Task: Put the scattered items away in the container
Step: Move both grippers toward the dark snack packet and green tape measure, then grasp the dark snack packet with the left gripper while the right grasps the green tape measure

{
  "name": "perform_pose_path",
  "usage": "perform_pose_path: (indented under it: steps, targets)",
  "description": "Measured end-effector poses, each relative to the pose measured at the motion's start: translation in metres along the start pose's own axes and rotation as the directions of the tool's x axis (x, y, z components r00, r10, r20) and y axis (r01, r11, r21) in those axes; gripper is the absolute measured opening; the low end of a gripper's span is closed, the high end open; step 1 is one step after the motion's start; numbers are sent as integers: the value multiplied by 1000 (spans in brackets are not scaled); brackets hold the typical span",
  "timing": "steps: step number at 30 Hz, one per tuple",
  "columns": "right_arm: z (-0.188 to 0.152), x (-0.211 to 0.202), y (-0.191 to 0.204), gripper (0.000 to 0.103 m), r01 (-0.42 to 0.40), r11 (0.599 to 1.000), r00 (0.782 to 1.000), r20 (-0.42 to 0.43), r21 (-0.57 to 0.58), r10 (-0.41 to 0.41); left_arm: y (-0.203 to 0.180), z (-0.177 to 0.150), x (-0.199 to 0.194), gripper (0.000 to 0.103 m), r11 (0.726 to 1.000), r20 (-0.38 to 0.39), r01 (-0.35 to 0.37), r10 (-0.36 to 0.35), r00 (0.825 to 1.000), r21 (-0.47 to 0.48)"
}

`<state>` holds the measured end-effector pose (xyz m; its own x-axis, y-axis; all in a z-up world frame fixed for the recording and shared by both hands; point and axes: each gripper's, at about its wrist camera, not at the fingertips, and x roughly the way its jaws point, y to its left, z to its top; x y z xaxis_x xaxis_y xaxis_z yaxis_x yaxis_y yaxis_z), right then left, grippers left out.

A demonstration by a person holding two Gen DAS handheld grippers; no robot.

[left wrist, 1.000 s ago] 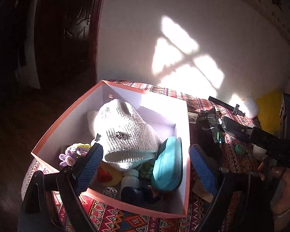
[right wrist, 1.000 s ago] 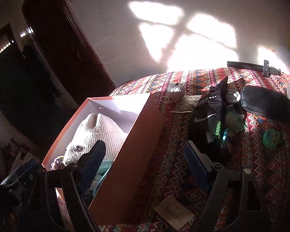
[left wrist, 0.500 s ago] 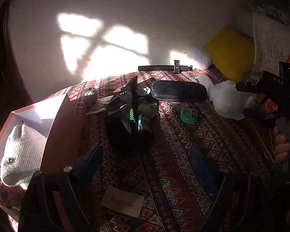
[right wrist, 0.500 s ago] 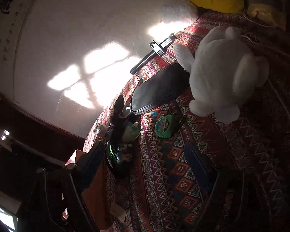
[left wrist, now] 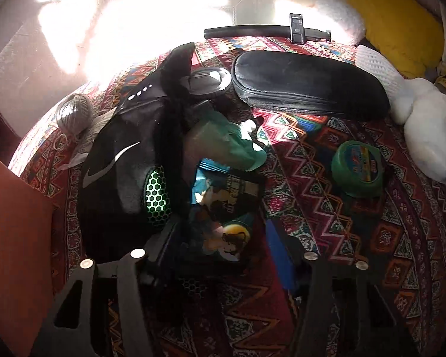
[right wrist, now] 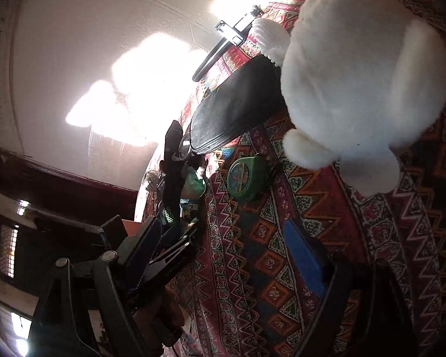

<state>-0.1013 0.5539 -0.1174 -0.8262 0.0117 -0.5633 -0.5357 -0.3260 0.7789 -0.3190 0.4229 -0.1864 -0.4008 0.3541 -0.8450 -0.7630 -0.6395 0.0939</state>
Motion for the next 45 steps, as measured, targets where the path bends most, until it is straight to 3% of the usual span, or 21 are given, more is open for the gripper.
perform_pose_path:
  steps: [1, 5, 10, 12, 16, 19, 22, 26, 28, 30, 31, 35, 38, 42, 45]
  targets:
    - [-1, 3, 3, 84, 11, 1000, 1000, -2, -19, -11, 6, 1, -4, 13, 999, 4, 22, -22, 1000, -34]
    - [-8, 11, 8, 84, 30, 998, 999, -21, -63, -31, 24, -6, -36, 0, 987, 22, 106, -104, 994, -118]
    - [-14, 23, -2, 84, 21, 1000, 999, -49, -24, -22, 17, -46, -100, 0, 969, 74, 215, -208, 975, -119]
    - [-13, 30, -2, 84, 29, 999, 998, -51, -18, -30, 11, -53, -115, 0, 976, 85, 203, -196, 977, -74]
    - [2, 48, 8, 84, 79, 996, 996, -39, -51, -81, -2, -25, -106, 0, 989, 84, 140, -143, 986, 51]
    - [14, 66, 16, 84, 110, 991, 993, -33, -72, -113, -12, 1, -64, 14, 982, -7, 98, -98, 995, 163]
    - [19, 91, 20, 84, 169, 978, 984, -39, -124, -175, -15, 15, -16, 33, 972, -67, 7, 9, 998, 236]
    - [17, 126, 24, 85, 254, 943, 961, -55, -217, -271, -27, 15, 14, 56, 957, -83, 32, -8, 997, 288]
    - [14, 136, 29, 83, 302, 908, 947, -18, -290, -321, -30, 15, 20, 57, 956, -65, 21, -2, 998, 291]
    - [11, 139, 35, 55, 400, 845, 909, 37, -354, -415, -21, 19, 22, 56, 972, -73, 64, -48, 996, 227]
    - [10, 138, 35, 55, 398, 841, 910, 43, -366, -413, -18, 19, 22, 45, 976, -83, 87, -72, 994, 198]
    - [11, 120, 19, 55, 323, 899, 940, -8, -295, -340, -31, 5, 12, 42, 968, -81, 61, -42, 996, 245]
    - [9, 101, 5, 55, 254, 946, 961, -58, -202, -270, -34, -21, -2, 42, 969, -114, 137, -115, 987, 207]
    - [1, 81, -4, 55, 192, 976, 972, -116, -106, -204, -40, -70, -32, 42, 965, -135, 185, -161, 978, 186]
    - [-16, 65, -5, 55, 182, 978, 970, -144, -103, -195, -44, -113, -61, 42, 958, -160, 209, -179, 971, 197]
